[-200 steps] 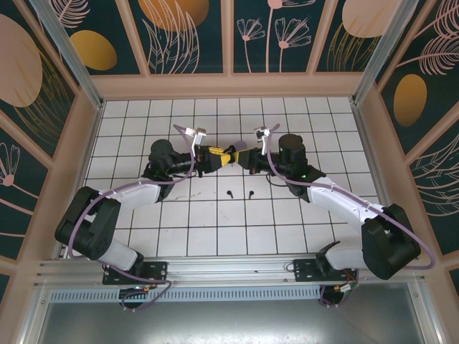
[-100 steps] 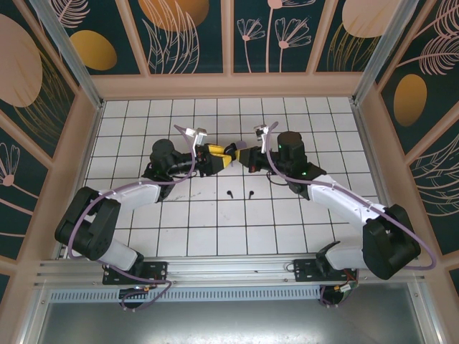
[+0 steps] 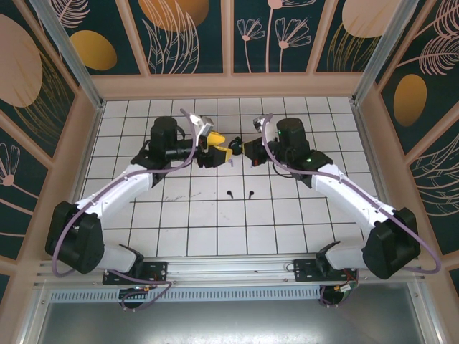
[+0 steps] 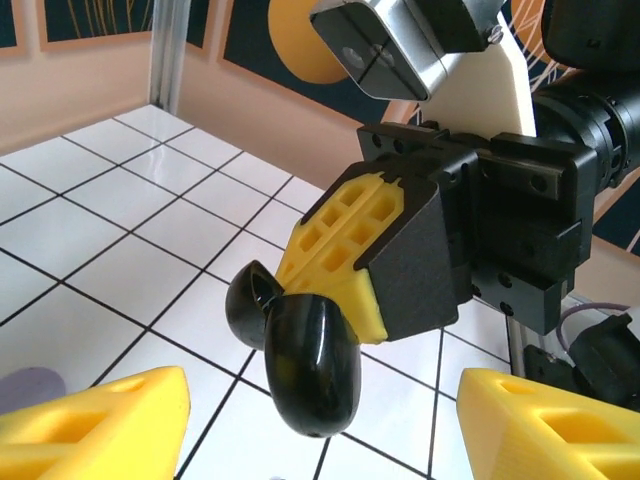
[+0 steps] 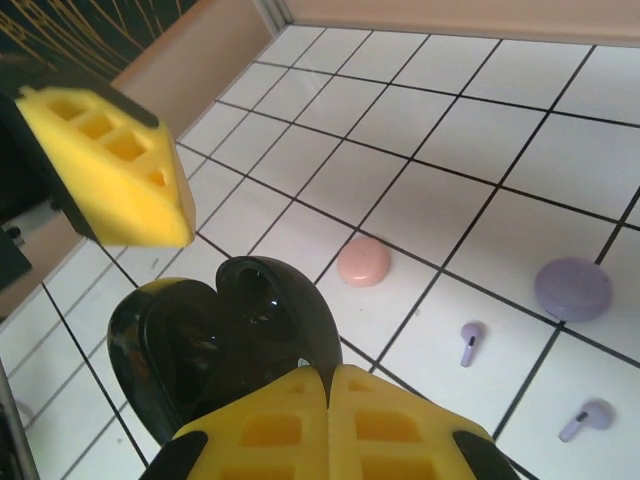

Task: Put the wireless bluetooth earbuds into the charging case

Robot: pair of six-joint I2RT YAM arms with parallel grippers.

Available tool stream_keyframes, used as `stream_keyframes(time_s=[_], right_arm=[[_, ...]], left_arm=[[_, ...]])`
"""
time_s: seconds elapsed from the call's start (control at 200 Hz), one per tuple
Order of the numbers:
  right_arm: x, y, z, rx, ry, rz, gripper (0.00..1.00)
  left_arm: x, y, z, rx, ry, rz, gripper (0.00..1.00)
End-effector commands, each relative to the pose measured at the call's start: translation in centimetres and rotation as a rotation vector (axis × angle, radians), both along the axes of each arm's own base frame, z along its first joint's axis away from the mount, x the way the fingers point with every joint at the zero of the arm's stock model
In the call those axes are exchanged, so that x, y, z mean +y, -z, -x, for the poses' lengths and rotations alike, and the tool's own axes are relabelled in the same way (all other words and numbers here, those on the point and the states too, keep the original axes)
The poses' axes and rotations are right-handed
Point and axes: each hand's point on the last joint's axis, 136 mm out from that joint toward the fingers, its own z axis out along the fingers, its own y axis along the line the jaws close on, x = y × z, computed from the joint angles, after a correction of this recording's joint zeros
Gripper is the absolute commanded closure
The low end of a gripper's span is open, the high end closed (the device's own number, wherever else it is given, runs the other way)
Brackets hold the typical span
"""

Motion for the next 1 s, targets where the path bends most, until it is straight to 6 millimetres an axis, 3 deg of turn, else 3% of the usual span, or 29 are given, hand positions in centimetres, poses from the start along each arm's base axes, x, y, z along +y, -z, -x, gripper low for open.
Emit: stream_keyframes(time_s=[0.0,0.16,0.37,0.996], right_arm=[[-0.9,1.2,0.0,-0.018,-0.026,0.126,1.0],[-1.4,2.0,0.5,-0.019,-0.05,0.187,1.0],[-1.6,1.6,1.1,-0.031,-0.067,0.19,1.0],[0.4,0.8,0.7,-0.026,-0.099,0.151,1.0]], left_arm=[[0.1,2.3,0.9,0.041,0.076,-0.131,0.29],[-0.6,2.3,1.0,0.063,0.163,-0.172,0.32],[-1.2,3.1,1.5,0.127,0.262,-0.198,0.36],[-2.1,3.6,2.0,0.197,0.358,-0.148,0.42]])
